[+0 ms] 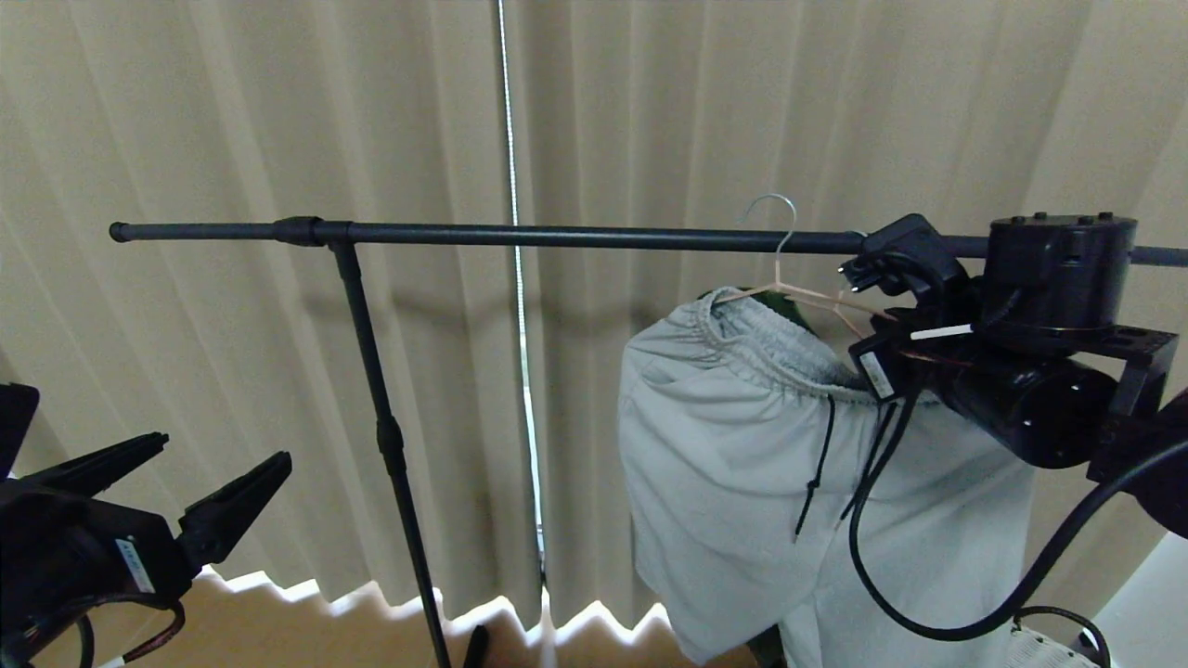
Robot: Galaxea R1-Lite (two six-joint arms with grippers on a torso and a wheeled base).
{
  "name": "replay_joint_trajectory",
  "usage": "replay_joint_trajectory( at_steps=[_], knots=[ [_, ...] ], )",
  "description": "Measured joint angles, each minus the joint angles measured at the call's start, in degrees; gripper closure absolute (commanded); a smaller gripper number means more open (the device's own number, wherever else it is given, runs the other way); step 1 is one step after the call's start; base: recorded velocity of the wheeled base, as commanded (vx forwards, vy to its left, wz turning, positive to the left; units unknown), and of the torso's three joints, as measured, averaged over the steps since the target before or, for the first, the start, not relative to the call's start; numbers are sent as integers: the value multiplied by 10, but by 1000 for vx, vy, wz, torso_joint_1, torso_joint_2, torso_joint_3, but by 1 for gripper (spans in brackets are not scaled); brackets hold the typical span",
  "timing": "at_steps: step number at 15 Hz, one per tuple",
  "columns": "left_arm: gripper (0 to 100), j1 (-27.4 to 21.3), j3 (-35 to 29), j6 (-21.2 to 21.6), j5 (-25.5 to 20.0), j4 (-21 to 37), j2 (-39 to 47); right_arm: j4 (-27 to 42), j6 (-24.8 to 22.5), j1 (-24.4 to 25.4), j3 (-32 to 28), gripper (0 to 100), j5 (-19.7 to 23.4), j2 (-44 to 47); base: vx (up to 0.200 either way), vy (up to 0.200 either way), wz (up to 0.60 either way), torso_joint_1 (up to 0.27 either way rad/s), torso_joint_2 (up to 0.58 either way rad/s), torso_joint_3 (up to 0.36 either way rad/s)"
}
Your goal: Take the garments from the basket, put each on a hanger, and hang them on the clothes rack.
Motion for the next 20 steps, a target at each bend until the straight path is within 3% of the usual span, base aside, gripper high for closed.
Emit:
replay_joint_trajectory(
  at_steps=[16,20],
  knots=[
    [0,-17,4,2,2,-1,18,-8,5,-13,-57,100,-6,57,0,0,0,0,0,0],
    [0,-18,7,19,2,0,11,-2,5,0,-55,100,-7,68,0,0,0,0,0,0]
  ],
)
